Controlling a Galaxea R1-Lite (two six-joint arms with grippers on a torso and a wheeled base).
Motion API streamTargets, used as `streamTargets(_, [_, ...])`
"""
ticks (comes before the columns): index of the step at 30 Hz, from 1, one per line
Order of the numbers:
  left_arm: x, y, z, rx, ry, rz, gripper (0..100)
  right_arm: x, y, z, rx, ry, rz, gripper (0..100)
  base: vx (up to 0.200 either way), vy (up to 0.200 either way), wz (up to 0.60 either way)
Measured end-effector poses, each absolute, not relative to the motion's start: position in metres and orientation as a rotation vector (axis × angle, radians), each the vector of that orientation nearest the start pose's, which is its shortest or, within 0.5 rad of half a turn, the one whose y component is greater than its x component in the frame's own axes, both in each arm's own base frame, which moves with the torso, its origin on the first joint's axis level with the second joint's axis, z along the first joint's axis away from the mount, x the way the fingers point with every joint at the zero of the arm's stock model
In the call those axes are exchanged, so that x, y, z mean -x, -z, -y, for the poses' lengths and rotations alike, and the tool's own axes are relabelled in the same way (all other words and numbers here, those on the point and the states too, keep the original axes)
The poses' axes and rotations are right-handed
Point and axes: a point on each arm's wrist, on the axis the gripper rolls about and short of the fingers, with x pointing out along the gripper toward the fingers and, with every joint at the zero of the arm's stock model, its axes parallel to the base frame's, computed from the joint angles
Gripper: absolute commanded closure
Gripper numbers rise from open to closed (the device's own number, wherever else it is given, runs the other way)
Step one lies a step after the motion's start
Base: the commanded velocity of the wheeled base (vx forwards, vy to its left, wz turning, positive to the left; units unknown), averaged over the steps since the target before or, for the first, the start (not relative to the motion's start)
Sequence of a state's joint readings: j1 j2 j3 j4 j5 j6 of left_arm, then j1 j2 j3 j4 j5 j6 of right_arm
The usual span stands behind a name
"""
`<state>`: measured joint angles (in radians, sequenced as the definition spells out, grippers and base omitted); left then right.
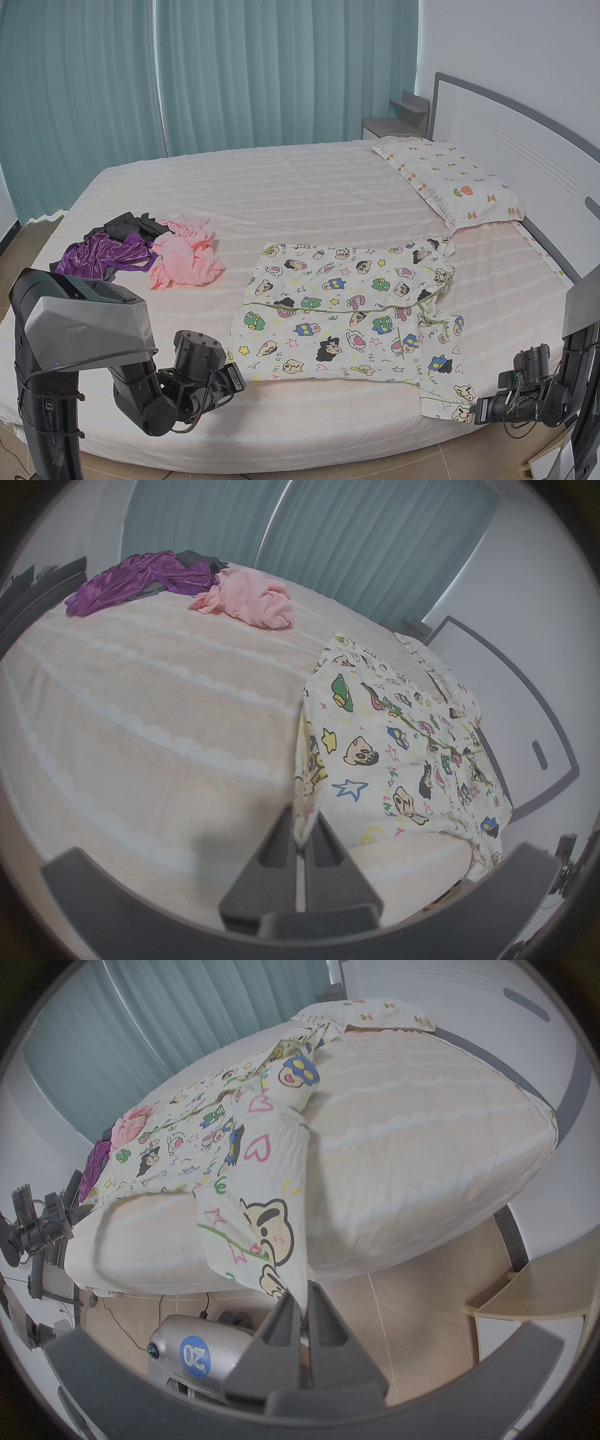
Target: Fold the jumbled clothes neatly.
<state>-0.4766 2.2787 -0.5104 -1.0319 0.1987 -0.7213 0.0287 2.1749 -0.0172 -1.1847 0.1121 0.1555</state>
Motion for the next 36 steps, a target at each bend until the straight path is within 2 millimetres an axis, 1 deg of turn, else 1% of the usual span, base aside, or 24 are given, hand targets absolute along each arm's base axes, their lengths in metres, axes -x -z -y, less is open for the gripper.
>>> streamTargets(6, [-0.268, 0.027, 0.136, 0.386, 0.015, -0.774, 100, -0.190, 0.012, 0.002, -0.175, -0.087, -0.959, 100, 0.000, 0.000, 0.00])
streamTargets(13, [-0.255, 0.028, 0.136, 0.314, 0.030, -0.835, 100, -0.184, 0.004, 0.008, -0.151, -0.113, -0.961, 100, 0.000, 0.000, 0.00])
streamTargets(18, [-0.245, 0.028, 0.137, 0.269, 0.027, -0.899, 100, -0.182, 0.002, 0.012, -0.121, -0.119, -0.959, 100, 0.000, 0.000, 0.00])
streamTargets(24, [-0.234, 0.023, 0.138, 0.221, 0.029, -0.971, 100, -0.179, 0.001, 0.016, -0.098, -0.116, -0.972, 100, 0.000, 0.000, 0.00])
streamTargets(30, [-0.224, 0.020, 0.142, 0.180, 0.047, -1.018, 100, -0.170, 0.000, 0.016, -0.074, -0.149, -1.025, 100, 0.000, 0.000, 0.00])
streamTargets(36, [-0.213, 0.019, 0.144, 0.138, 0.064, -1.097, 100, -0.168, -0.004, 0.015, -0.061, -0.165, -1.018, 100, 0.000, 0.000, 0.00])
